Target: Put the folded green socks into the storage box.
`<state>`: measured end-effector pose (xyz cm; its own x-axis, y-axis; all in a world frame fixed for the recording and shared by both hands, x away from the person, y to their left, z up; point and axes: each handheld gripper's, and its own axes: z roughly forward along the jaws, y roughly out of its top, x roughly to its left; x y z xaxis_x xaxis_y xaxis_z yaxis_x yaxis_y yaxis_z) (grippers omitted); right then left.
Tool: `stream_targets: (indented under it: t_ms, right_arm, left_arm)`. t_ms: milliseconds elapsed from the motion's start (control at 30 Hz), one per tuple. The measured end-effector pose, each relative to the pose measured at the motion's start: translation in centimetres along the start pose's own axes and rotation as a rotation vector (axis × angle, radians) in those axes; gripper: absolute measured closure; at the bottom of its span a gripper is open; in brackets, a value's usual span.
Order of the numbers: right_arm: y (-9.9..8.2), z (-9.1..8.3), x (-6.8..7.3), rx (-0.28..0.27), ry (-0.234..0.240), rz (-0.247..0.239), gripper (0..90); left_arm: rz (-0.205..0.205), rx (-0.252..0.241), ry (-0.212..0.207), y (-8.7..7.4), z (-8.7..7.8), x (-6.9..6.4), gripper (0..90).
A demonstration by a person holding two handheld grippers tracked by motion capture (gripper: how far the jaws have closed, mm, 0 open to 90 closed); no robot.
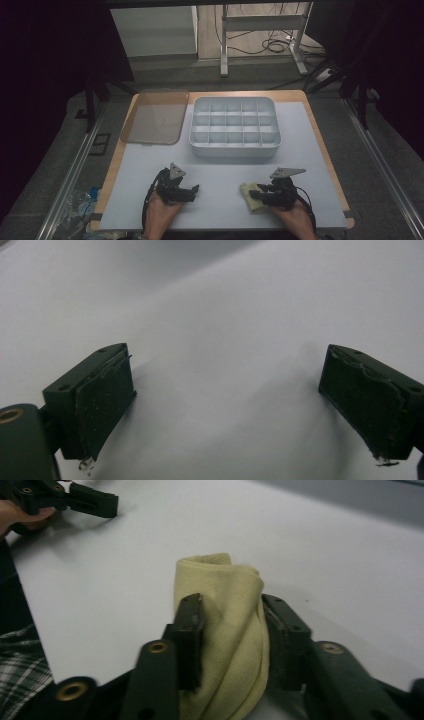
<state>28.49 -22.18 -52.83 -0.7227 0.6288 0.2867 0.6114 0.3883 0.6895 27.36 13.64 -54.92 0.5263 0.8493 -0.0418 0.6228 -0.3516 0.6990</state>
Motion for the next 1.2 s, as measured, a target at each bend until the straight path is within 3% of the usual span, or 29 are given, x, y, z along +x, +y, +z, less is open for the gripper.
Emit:
stream_targets:
  t_ms: [100, 267, 533, 1200]
  right_arm:
    - [0.2, -0.1, 0.2, 0.007, -0.001, -0.014, 70.8]
    - [0.4, -0.2, 0.5, 0.011, -0.014, -0.017, 73.0]
    - [1.1, -1.3, 0.2, -0.038, -0.018, -0.013, 73.0]
    - [3.8, -3.9, -0.4, -0.131, -0.144, -0.097, 72.4]
  left_arm:
    - [-0.001, 0.000, -0.001, 0.0, 0.0, 0.0, 7.1]
    - [-0.001, 0.000, 0.000, 0.0, 0.0, 0.0, 7.1]
    - [0.000, -0.001, 0.000, 0.0, 0.0, 0.0, 7.1]
    - [-0.002, 0.000, 0.001, -0.1, 0.1, 0.0, 6.6]
